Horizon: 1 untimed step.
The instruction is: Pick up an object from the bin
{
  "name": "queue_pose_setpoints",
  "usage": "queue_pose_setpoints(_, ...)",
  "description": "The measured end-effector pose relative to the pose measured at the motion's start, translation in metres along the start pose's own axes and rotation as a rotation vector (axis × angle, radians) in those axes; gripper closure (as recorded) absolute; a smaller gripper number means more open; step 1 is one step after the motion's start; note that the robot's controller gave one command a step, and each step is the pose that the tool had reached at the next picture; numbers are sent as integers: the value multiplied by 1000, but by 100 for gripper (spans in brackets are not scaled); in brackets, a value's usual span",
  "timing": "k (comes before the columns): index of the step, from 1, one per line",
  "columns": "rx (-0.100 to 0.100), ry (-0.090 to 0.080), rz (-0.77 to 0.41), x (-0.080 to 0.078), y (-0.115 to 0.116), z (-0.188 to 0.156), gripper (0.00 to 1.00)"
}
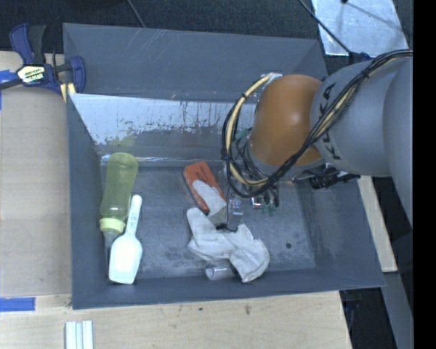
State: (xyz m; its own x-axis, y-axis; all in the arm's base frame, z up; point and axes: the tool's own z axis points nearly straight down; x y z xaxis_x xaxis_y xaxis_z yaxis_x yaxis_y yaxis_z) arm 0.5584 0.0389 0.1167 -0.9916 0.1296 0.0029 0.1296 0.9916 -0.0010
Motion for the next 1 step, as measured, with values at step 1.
queue_pose_setpoints(1,0,-5,-260,-3,-2,2,0)
